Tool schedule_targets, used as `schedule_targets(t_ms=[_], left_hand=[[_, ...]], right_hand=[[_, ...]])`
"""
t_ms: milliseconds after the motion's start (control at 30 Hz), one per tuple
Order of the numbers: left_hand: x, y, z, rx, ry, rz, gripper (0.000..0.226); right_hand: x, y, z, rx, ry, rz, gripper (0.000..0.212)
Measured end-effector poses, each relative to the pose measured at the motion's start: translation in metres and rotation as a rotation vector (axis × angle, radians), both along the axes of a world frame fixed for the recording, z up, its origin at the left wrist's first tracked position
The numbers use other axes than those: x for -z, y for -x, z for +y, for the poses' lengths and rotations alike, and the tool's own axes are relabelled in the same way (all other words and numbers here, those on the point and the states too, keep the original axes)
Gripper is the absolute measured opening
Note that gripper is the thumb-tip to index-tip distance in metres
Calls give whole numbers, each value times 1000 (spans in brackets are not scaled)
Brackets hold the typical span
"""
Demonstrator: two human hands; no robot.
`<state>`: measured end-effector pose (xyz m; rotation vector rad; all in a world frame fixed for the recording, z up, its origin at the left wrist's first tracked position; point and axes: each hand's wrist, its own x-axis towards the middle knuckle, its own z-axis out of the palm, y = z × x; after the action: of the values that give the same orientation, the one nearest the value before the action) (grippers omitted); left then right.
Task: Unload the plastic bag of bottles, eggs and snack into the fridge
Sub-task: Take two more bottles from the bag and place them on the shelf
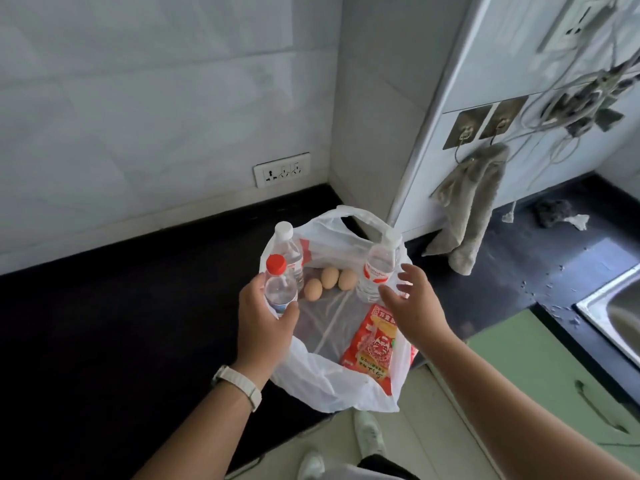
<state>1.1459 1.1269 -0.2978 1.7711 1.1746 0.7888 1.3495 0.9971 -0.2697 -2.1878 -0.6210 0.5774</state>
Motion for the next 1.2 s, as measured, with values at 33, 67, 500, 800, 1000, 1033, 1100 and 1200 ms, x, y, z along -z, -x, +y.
schedule_targets(t_ms=[33,67,500,800,1000,1033,1100,1200], left_hand=[[3,-4,4,-21,3,12,47],[5,-7,6,-36,2,22,43],[19,-37,7,-213,186,54,45],[25,-44,2,-331,330,88,46],[23,-47,1,-349,338,111,44],[22,-47,0,-342,334,124,43],[17,-46,-2,-336,325,133,41],[10,-45,-10,-348,320,93,44]], right_hand=[[4,-6,3,-2,-15,17,68],[7,-11,6,-2,-33,32,70],[36,-72,35,-204,-55,181,78],[48,-84,44,-328,-24,233,71],[48,-90,49,-397,-2,210,71],[48,-91,49,-405,-5,204,72],[47,-91,50,-432,-13,209,72],[44,-91,52,-503,-27,256,69]])
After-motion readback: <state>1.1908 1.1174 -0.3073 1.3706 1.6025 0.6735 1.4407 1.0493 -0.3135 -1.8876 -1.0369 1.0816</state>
